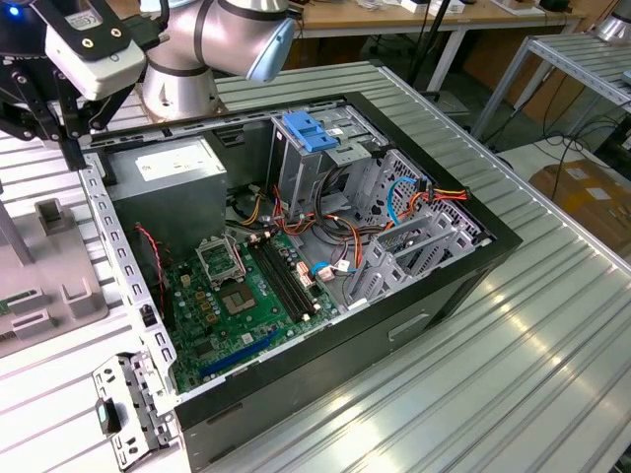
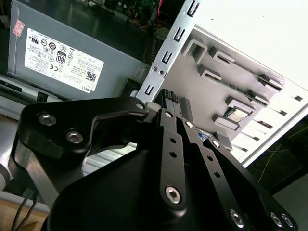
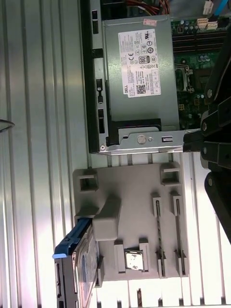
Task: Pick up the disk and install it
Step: 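Reach for the disk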
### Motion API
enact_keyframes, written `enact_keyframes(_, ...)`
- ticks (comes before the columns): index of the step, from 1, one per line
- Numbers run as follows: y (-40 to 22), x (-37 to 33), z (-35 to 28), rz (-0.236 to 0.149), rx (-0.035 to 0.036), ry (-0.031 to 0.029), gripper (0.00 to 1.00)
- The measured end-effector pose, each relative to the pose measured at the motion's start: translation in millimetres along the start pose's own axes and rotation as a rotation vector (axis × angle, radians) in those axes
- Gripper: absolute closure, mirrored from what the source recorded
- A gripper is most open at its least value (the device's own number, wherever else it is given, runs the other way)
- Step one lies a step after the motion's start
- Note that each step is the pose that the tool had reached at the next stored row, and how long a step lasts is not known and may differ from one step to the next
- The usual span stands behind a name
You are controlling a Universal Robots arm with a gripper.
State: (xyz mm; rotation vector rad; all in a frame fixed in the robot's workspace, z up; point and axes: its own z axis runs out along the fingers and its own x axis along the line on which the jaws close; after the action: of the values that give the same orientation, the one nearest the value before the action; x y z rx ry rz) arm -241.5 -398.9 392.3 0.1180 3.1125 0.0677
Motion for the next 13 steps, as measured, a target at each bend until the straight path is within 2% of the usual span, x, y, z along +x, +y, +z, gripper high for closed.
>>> enact_keyframes(13,-0.9,12.1,0.0,0.000,0.0001,0.0000,0.89)
